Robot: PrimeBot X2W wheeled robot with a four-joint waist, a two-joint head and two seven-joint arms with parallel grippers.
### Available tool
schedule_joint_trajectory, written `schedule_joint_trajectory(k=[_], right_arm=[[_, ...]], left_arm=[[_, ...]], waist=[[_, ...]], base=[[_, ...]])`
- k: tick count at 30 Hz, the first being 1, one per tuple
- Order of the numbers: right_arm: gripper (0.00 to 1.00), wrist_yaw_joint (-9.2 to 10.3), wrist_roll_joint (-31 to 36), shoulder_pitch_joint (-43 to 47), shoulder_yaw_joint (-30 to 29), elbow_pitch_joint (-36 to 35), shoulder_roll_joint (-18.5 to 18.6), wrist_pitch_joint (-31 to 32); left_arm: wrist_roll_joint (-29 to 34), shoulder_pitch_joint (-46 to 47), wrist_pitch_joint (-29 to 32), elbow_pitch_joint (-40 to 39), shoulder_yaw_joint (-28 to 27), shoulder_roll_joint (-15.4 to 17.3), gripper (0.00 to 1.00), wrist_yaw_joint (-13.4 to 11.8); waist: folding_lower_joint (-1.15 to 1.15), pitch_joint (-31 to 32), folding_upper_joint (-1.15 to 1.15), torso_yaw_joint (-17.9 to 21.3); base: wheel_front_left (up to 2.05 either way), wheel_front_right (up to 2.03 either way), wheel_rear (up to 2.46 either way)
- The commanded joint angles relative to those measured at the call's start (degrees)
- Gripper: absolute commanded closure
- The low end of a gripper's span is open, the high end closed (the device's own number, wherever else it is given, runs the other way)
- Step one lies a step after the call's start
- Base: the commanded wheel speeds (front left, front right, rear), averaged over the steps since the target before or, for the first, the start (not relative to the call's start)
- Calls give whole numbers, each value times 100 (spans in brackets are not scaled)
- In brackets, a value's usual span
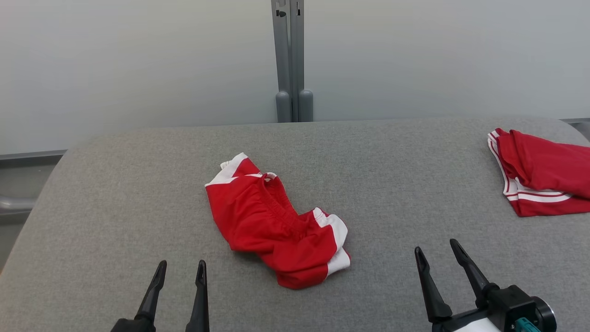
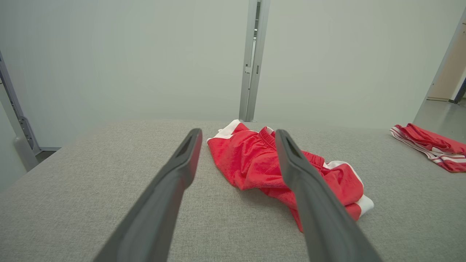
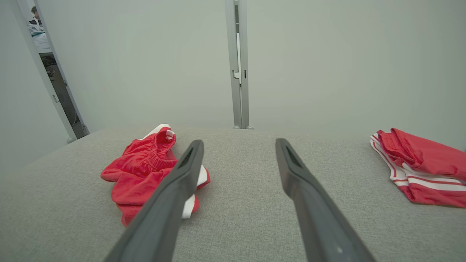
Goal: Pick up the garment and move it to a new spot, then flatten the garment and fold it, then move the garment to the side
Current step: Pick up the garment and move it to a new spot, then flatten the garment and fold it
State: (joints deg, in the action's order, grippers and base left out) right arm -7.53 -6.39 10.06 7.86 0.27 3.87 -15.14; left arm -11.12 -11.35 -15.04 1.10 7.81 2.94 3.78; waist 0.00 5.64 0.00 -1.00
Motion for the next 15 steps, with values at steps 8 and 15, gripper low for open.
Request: schedule_joint_trajectory(k=[8, 15], right_arm=[[0, 9, -48, 101, 14, 20, 10, 2], [0, 9, -65, 115, 21, 18, 15, 2]], left_arm=[[-44, -84, -15, 37, 89, -2, 0, -78], [1, -58, -15, 51, 121, -2, 0, -86]], waist=[[0, 30, 0, 5], [0, 42, 0, -18]], base=[[0, 0, 0], [0, 0, 0]])
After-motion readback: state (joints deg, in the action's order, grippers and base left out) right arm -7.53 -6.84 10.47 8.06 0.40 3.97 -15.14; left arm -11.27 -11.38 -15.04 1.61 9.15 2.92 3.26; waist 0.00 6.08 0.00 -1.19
